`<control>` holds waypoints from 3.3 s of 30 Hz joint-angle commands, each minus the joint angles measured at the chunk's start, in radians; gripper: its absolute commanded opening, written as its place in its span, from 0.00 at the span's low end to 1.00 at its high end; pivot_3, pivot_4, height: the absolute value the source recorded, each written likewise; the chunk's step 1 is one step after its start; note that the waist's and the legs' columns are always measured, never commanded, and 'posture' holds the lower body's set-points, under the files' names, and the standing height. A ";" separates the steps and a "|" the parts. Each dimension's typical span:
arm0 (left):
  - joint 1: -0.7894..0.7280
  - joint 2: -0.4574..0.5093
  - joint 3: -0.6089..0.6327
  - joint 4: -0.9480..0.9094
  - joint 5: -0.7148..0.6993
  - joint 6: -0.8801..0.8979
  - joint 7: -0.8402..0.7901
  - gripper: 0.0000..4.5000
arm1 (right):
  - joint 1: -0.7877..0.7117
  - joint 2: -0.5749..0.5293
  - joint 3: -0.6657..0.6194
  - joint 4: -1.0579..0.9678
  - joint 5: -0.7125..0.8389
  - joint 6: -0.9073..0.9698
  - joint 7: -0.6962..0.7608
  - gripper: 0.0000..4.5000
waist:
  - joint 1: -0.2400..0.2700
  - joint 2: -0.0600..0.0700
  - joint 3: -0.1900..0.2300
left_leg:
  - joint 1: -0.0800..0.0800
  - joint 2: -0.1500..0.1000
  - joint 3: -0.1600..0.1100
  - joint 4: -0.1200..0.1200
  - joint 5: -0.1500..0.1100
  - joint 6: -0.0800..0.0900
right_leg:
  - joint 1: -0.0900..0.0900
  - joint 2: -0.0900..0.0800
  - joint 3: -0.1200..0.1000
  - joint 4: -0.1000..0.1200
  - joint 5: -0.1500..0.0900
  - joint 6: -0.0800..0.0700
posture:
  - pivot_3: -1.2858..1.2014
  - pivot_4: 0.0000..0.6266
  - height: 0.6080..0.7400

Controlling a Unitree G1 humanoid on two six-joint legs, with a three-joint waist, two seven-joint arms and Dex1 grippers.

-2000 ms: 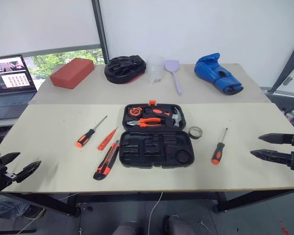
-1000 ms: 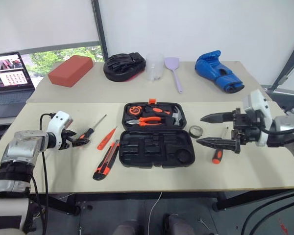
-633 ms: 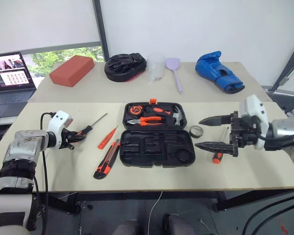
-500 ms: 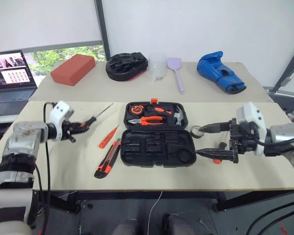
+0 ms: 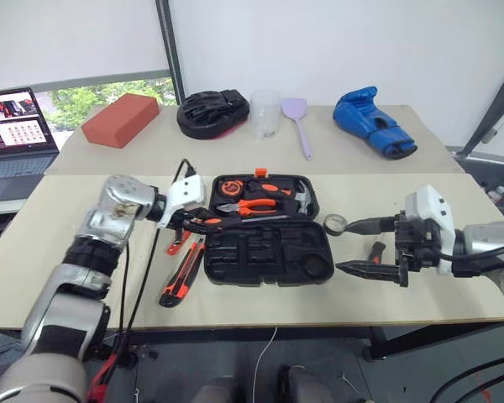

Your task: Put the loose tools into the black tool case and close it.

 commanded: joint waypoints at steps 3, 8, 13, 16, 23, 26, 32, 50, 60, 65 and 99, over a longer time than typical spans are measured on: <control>-0.062 -0.059 -0.009 0.061 0.033 -0.029 -0.003 0.19 | 0.018 0.011 -0.042 -0.041 0.002 -0.027 -0.026 1.00 | 0.002 0.000 0.000 | 0.000 0.000 0.000 0.000 0.000 0.000 | 0.000 0.000 0.000 0.000 0.000 0.000 | 0.52 0.24 1.00; -0.060 -0.099 -0.018 0.052 0.042 -0.007 -0.027 0.19 | 0.027 0.019 -0.046 -0.050 0.006 -0.027 -0.044 1.00 | 0.004 0.000 0.000 | -0.003 0.000 0.000 0.002 0.000 0.001 | -0.001 0.000 0.000 0.000 0.000 0.001 | 0.52 0.24 1.00; -0.077 -0.123 -0.023 0.118 0.091 -0.024 0.030 0.19 | 0.027 0.026 -0.046 -0.057 0.010 -0.026 -0.058 1.00 | 0.004 0.000 0.000 | -0.003 0.000 0.000 0.002 0.000 0.001 | -0.001 0.000 0.000 0.000 0.000 0.001 | 0.52 0.24 1.00; -0.090 -0.135 -0.013 0.145 0.091 -0.031 0.035 0.19 | 0.030 0.030 -0.047 -0.062 0.011 -0.025 -0.062 1.00 | 0.006 0.000 0.000 | -0.003 0.000 0.000 0.004 0.000 0.001 | -0.001 0.000 0.000 0.001 0.000 0.001 | 0.52 0.24 1.00; -0.105 -0.151 0.010 0.113 0.053 -0.005 0.004 0.73 | 0.038 0.036 -0.047 -0.070 0.016 -0.023 -0.069 1.00 | 0.011 0.000 0.000 | -0.004 0.000 0.000 0.006 0.000 0.002 | -0.001 0.000 0.000 0.002 0.001 0.001 | 0.52 0.24 1.00; -0.108 -0.152 0.022 0.095 0.041 0.010 0.001 0.98 | 0.039 0.040 -0.044 -0.073 0.019 -0.022 -0.072 1.00 | 0.013 0.000 0.000 | -0.004 0.000 0.000 0.008 0.000 0.002 | -0.001 0.000 0.000 0.003 0.001 0.001 | 0.52 0.24 1.00; -0.117 -0.163 0.054 0.095 0.016 0.036 0.010 0.75 | 0.033 0.053 -0.037 -0.064 0.012 -0.028 -0.078 1.00 | 0.013 0.000 0.000 | -0.005 0.000 0.000 0.012 -0.001 0.003 | -0.002 0.000 0.000 0.007 0.001 0.001 | 0.52 0.24 1.00; -0.101 -0.237 -0.027 0.229 0.147 -0.080 0.116 0.01 | 0.024 0.055 -0.044 -0.023 -0.007 -0.032 -0.081 1.00 | 0.021 0.000 0.000 | -0.006 0.000 0.000 0.013 -0.001 0.003 | -0.002 0.000 0.000 0.008 0.001 0.001 | 0.52 0.24 1.00; -0.118 -0.256 -0.009 0.308 0.147 -0.145 0.164 0.01 | 0.116 0.070 -0.114 -0.085 0.018 -0.001 -0.155 1.00 | 0.031 -0.001 -0.002 | -0.002 0.000 0.000 0.013 -0.002 0.004 | 0.002 -0.001 0.001 0.008 0.001 0.002 | 0.52 0.24 1.00; -0.032 -0.176 0.194 -0.026 -0.148 0.153 0.003 0.15 | 0.220 0.119 -0.237 -0.125 0.037 0.082 -0.302 1.00 | 0.019 -0.002 -0.002 | -0.006 0.000 0.000 0.014 -0.002 0.005 | -0.003 0.001 0.001 0.011 0.002 0.002 | 0.52 0.24 1.00; 0.292 0.125 0.287 -0.768 -0.543 0.619 0.023 1.00 | 0.184 0.810 -0.145 -0.072 -0.394 0.042 -1.215 0.24 | -0.010 0.000 -0.003 | 0.013 -0.001 0.004 -0.004 -0.002 -0.011 | 0.000 0.006 0.014 0.011 0.001 -0.004 | 0.52 0.24 1.00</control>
